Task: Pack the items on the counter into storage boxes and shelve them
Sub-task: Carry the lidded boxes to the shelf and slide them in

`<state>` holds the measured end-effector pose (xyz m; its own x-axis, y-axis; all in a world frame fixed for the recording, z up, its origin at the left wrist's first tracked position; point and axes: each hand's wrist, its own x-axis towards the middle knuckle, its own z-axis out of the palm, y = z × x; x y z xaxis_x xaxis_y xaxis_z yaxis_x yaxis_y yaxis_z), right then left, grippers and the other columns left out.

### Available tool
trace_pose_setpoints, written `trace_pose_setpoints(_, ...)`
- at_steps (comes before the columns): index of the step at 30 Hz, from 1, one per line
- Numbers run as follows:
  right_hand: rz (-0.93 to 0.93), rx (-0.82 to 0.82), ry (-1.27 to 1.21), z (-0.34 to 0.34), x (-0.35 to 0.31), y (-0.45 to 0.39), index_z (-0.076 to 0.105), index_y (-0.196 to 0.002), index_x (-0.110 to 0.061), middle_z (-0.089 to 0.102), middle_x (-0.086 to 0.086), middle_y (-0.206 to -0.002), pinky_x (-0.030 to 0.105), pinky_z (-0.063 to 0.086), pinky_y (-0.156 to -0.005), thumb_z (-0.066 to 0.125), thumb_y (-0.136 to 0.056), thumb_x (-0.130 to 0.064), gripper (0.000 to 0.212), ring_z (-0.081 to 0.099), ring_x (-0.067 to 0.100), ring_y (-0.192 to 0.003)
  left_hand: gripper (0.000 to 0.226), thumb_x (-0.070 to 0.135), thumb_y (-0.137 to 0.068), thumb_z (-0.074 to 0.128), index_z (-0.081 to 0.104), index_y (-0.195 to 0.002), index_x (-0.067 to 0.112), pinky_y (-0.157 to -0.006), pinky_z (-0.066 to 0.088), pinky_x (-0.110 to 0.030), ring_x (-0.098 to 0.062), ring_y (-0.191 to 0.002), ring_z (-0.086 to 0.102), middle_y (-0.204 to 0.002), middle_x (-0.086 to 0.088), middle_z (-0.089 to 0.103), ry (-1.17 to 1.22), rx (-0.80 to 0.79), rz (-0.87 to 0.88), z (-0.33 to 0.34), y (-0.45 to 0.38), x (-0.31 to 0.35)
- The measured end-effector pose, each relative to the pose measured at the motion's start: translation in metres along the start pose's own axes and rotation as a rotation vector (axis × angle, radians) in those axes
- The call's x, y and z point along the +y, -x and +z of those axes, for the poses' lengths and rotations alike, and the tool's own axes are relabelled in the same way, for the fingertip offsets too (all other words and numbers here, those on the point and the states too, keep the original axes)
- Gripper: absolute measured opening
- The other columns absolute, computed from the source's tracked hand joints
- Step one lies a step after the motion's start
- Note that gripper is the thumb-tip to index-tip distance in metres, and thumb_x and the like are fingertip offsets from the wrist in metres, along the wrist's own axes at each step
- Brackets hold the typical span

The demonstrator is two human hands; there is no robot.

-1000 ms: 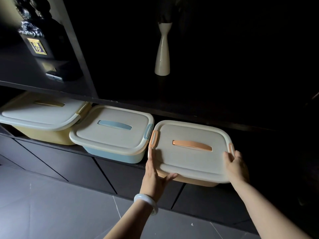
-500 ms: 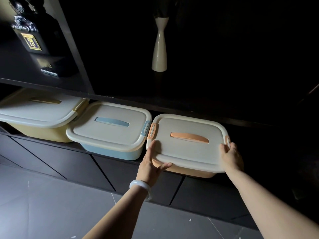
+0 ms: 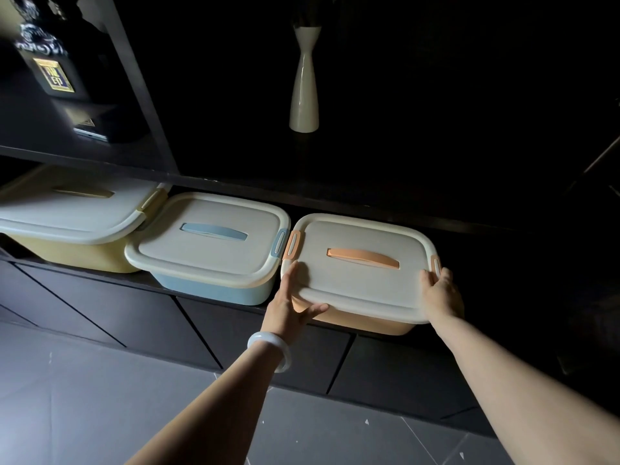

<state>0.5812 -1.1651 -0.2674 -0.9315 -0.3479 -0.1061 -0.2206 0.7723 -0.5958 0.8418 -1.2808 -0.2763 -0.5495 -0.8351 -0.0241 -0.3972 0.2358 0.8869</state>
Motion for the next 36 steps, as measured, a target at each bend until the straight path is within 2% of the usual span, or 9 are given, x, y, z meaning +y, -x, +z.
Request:
trace_pose_setpoints(7, -0.007, -0.003, 0.010, 0.0000, 0.0005, -0.0038, 0.045, -0.125, -0.006, 0.056, 0.025, -0.121, 0.043, 0.044, -0.085, 0.043, -0.098, -0.040, 0.043, 0.056, 0.041, -0.109, 0.109, 0.060, -0.060, 0.072, 0.018, -0.150, 0.031, -0.087, 0.044, -0.030, -0.037, -0.108, 0.059, -0.140, 0.002, 0.052, -0.009, 0.005, 0.010, 0.0018, -0.0025, -0.0003)
trace_pose_setpoints(11, -0.011, 0.007, 0.009, 0.0006, -0.0003, -0.0050, 0.046, -0.123, -0.005, 0.058, 0.024, -0.120, 0.041, 0.044, -0.084, 0.043, -0.098, -0.040, 0.043, 0.057, 0.040, -0.108, 0.107, 0.055, -0.064, 0.075, 0.018, -0.151, 0.028, -0.083, 0.041, -0.026, -0.037, -0.106, 0.060, -0.134, -0.007, 0.057, -0.040, 0.014, 0.019, 0.0027, -0.0053, -0.0023)
trace_pose_setpoints(14, -0.016, 0.009, 0.015, 0.0009, -0.0001, -0.0047, 0.046, -0.123, -0.005, 0.057, 0.024, -0.121, 0.042, 0.044, -0.084, 0.043, -0.098, -0.039, 0.043, 0.056, 0.040, -0.109, 0.104, 0.047, -0.069, 0.078, 0.019, -0.151, 0.026, -0.084, 0.043, -0.027, -0.038, -0.105, 0.061, -0.134, -0.008, 0.056, -0.050, 0.011, 0.026, 0.0032, -0.0062, -0.0030)
trace_pose_setpoints(18, -0.013, 0.001, 0.016, 0.0005, -0.0001, -0.0040, 0.045, -0.125, -0.005, 0.056, 0.025, -0.122, 0.043, 0.045, -0.086, 0.043, -0.098, -0.040, 0.044, 0.056, 0.041, -0.111, 0.105, 0.052, -0.066, 0.075, 0.018, -0.150, 0.026, -0.084, 0.041, -0.023, -0.036, -0.106, 0.061, -0.141, -0.002, 0.052, -0.056, 0.006, 0.046, 0.0022, -0.0064, -0.0024)
trace_pose_setpoints(21, 0.000, 0.001, 0.007, 0.0003, 0.0002, -0.0023, 0.044, -0.126, -0.005, 0.056, 0.025, -0.123, 0.043, 0.044, -0.086, 0.043, -0.098, -0.039, 0.044, 0.056, 0.042, -0.111, 0.105, 0.050, -0.067, 0.076, 0.018, -0.151, 0.025, -0.090, 0.043, -0.030, -0.036, -0.111, 0.060, -0.144, -0.002, 0.048, -0.054, -0.007, 0.042, 0.0011, -0.0075, -0.0028)
trace_pose_setpoints(30, 0.004, -0.009, -0.006, -0.0014, 0.0008, 0.0011, 0.043, -0.127, -0.005, 0.056, 0.026, -0.123, 0.042, 0.045, -0.085, 0.043, -0.098, -0.038, 0.045, 0.057, 0.043, -0.110, 0.102, 0.051, -0.067, 0.074, 0.020, -0.150, 0.027, -0.087, 0.043, -0.027, -0.038, -0.114, 0.057, -0.145, 0.002, 0.047, -0.034, 0.005, 0.057, 0.0004, -0.0056, -0.0030)
trace_pose_setpoints(33, -0.001, -0.010, -0.011, -0.0017, 0.0009, 0.0017, 0.042, -0.131, -0.005, 0.056, 0.026, -0.125, 0.042, 0.045, -0.087, 0.045, -0.098, -0.038, 0.047, 0.056, 0.042, -0.112, 0.102, 0.049, -0.068, 0.075, 0.020, -0.151, 0.025, -0.092, 0.042, -0.025, -0.032, -0.122, 0.054, -0.148, 0.001, 0.044, -0.013, -0.001, 0.072, 0.0005, -0.0050, -0.0026)
trace_pose_setpoints(36, -0.008, -0.010, -0.012, -0.0015, 0.0009, 0.0014, 0.042, -0.131, -0.005, 0.056, 0.025, -0.125, 0.042, 0.044, -0.087, 0.045, -0.098, -0.038, 0.047, 0.056, 0.042, -0.112, 0.102, 0.049, -0.069, 0.075, 0.019, -0.151, 0.025, -0.090, 0.043, -0.027, -0.041, -0.113, 0.057, -0.147, 0.001, 0.044, -0.030, -0.004, 0.064, 0.0002, -0.0047, -0.0025)
